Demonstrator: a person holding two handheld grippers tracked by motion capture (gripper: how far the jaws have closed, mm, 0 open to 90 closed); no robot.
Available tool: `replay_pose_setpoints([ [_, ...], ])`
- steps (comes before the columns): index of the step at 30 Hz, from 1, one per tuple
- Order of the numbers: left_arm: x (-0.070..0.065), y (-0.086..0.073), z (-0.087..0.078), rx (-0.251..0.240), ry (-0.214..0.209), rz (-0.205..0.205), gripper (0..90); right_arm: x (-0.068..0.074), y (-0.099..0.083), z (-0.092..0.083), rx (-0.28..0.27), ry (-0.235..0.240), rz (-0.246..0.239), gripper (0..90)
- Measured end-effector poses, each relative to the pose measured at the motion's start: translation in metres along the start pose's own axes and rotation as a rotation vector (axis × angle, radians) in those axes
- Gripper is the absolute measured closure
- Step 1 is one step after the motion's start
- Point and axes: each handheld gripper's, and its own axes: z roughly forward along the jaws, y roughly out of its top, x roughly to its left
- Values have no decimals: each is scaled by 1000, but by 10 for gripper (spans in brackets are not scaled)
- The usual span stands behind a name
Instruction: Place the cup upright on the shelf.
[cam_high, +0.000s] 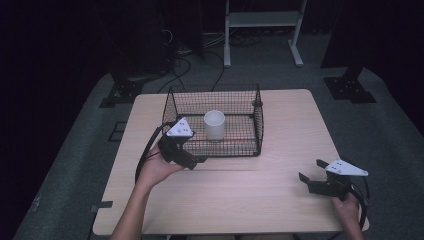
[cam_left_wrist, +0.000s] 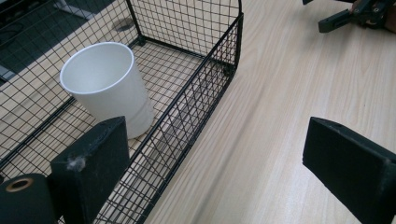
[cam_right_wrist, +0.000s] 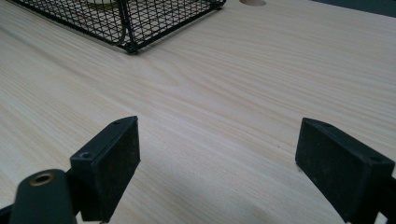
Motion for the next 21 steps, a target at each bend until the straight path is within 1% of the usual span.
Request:
replay_pose_setpoints([
  [10,-10,-12,-3,-11,0,-7,65,0,0,0,0,-1,-4,131],
  [21,-16,-21,-5,-19,-1,-10,66,0,0,1,0,-3,-8,131],
])
